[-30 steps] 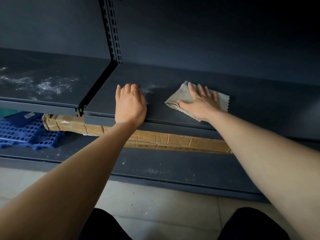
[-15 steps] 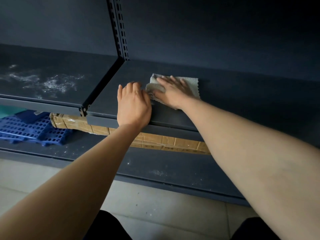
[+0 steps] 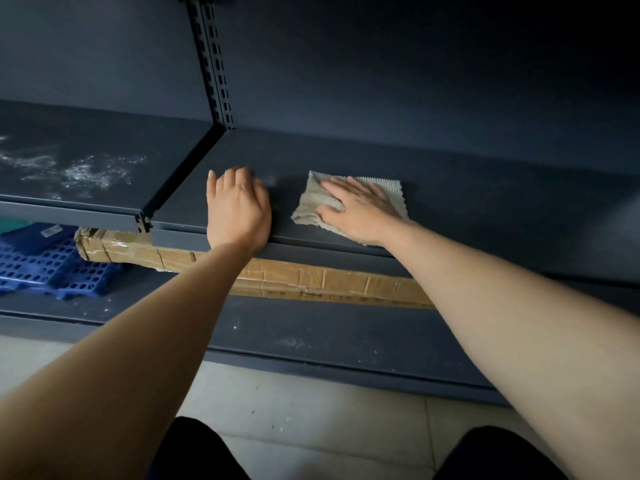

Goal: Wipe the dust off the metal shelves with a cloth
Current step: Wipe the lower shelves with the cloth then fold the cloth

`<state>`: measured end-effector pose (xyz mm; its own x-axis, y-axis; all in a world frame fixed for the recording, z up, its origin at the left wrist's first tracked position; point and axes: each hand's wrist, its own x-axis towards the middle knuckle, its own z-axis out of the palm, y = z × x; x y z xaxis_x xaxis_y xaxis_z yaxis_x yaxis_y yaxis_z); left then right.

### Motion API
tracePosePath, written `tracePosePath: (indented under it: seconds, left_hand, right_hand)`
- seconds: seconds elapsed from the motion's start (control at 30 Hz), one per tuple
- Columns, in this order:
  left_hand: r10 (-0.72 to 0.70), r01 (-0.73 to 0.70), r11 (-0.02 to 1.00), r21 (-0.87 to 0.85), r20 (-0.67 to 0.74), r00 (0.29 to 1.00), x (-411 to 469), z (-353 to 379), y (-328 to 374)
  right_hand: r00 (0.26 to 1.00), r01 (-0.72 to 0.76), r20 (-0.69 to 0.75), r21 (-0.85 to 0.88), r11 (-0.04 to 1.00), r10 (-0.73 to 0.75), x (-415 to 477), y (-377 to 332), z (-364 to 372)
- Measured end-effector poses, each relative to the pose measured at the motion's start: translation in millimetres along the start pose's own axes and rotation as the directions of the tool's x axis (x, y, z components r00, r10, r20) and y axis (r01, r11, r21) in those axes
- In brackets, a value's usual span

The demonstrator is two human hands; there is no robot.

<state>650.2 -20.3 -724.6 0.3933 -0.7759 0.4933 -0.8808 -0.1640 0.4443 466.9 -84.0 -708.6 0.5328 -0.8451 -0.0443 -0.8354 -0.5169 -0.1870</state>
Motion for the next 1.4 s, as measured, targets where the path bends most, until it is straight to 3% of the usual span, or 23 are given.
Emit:
tracePosePath:
  seconds: [0.23, 0.6, 0.73, 1.0, 1.23, 1.4]
  left_hand:
    - [0.044, -0.045, 0.994, -0.096, -0.016, 0.999, -2, -12, -11]
    - [-0.007, 0.005, 0.988, -0.157, -0.008, 1.0, 15, -45, -78]
    - [0.035, -0.023, 0.985, -0.173, 0.07, 0.997, 24, -38, -70]
    - [0.161, -0.133, 0.979, -0.153, 0.192, 0.968, 33, -24, -64]
    - [0.076, -0.056, 0.994, -0.095, 0.226, 0.971, 35, -23, -64]
    - [0.004, 0.047, 0.976, -0.214, 0.231, 0.973, 31, -26, -64]
  right_hand:
    - [0.994, -0.109, 0.029, -0.02, 0.994, 0.109, -19, -8, 2]
    - [0.997, -0.072, 0.026, -0.053, 0.996, 0.073, 41, -131, 22]
    - [0.996, -0.091, 0.011, -0.03, 0.995, 0.091, 46, -126, 21]
    - [0.961, -0.276, -0.012, -0.039, 0.96, 0.275, 38, -88, 15]
    - [0.964, -0.264, 0.006, -0.027, 0.964, 0.264, 43, -87, 11]
    - [0.973, -0.231, 0.0, -0.046, 0.972, 0.231, 63, -80, 12]
